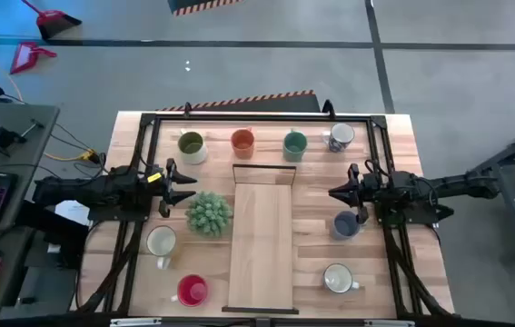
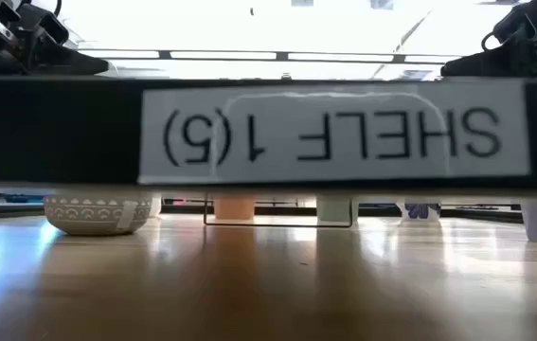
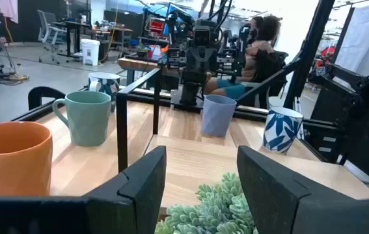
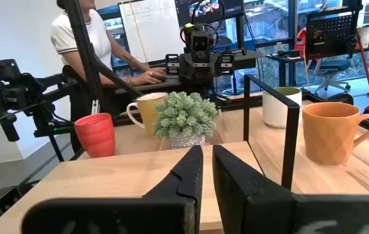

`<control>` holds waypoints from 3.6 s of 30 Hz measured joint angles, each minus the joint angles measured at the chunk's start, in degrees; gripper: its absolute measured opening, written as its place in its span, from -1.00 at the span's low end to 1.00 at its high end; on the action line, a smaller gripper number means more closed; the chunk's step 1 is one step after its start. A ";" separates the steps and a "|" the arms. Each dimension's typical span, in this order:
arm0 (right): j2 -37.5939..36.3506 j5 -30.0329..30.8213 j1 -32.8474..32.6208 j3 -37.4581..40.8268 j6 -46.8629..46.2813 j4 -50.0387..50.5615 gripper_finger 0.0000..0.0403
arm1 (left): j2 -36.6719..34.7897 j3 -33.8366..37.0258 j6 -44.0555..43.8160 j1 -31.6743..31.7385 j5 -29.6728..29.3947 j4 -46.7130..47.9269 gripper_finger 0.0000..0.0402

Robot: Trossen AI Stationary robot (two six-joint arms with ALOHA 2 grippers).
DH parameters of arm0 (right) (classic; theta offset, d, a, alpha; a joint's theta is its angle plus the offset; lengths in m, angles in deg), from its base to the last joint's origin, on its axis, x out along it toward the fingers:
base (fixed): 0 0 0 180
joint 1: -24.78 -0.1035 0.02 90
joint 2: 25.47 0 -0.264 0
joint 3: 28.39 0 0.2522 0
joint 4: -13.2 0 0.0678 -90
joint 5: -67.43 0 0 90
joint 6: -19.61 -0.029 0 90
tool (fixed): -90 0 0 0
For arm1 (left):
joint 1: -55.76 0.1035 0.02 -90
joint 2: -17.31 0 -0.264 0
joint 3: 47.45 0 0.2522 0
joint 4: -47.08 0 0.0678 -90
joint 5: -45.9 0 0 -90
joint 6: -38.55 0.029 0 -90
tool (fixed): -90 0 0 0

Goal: Place coffee mugs

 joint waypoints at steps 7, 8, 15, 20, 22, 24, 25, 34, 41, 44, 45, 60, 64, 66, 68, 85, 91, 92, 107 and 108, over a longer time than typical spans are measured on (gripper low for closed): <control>0.02 0.00 0.02 0.02 0.00 0.01 -0.89 | -0.01 -0.01 -0.01 -0.01 -0.01 0.00 -0.11; 0.00 0.00 0.01 0.02 0.00 -0.01 -0.89 | -0.01 -0.01 0.00 -0.02 -0.01 0.00 -0.11; 0.01 0.00 0.01 0.01 0.00 0.01 -0.89 | 0.00 -0.01 0.00 -0.01 -0.01 0.00 -0.11; 0.00 0.01 0.00 0.00 0.00 -0.01 -0.89 | 0.00 -0.02 0.00 0.00 -0.02 0.00 -0.11; 0.00 -0.01 0.00 0.02 0.02 -0.01 -0.89 | -0.01 -0.02 0.00 0.00 -0.02 0.00 -0.11; 0.02 0.01 0.00 0.02 0.00 -0.01 -0.89 | -0.01 -0.02 -0.02 0.00 -0.02 0.00 -0.11; 0.00 0.00 0.00 0.01 0.00 0.01 -0.89 | -0.01 -0.01 -0.01 0.00 -0.01 0.00 -0.11; 0.00 -0.01 0.00 0.00 0.00 -0.01 -0.89 | -0.01 -0.01 0.00 -0.01 -0.02 0.00 -0.11; 0.00 0.00 0.01 0.01 0.00 0.00 -0.89 | 0.00 -0.02 0.00 -0.01 -0.02 0.00 -0.11; 0.00 -0.01 0.02 0.02 0.02 -0.01 -0.89 | -0.01 -0.01 0.00 -0.01 -0.02 0.00 -0.11; 0.00 0.01 0.00 0.00 0.00 -0.01 -0.89 | -0.02 0.00 -0.02 -0.02 -0.02 0.00 -0.11; 0.01 0.00 0.01 0.01 0.00 0.00 -0.89 | -0.01 -0.02 -5.16 -0.02 -1.83 -0.31 -0.11; 0.00 0.01 0.02 0.00 1.81 -0.01 -0.89 | -0.02 -0.02 -9.68 -0.02 -3.10 -1.43 -0.11; 0.02 0.01 0.00 0.02 1.75 -0.01 -0.89 | 0.00 0.00 -13.47 -0.02 -3.14 -2.87 -0.11; 0.00 0.01 0.00 0.02 1.86 -0.01 -0.89 | 0.00 0.00 -17.92 -0.02 -3.80 -5.05 -0.11; 0.09 1.18 0.00 0.00 -4.01 4.53 -0.89 | 0.00 0.00 -14.48 -0.04 -8.13 -9.28 -0.11; 0.11 1.57 0.01 0.02 -3.92 5.02 -0.89 | 0.00 0.00 -9.18 0.00 -14.08 -9.73 -0.11; 0.11 2.01 0.01 0.01 -3.76 4.26 -0.88 | 0.00 -0.01 -8.98 0.00 -14.12 -9.79 -0.11; 6.26 15.51 0.04 -18.60 3.76 5.41 -0.88 | 2.17 -5.84 -4.55 0.00 -10.25 -16.20 -0.11; 8.12 17.37 0.04 -20.98 4.02 8.24 -0.88 | 3.14 -7.15 -3.81 0.01 -10.24 -15.04 -0.11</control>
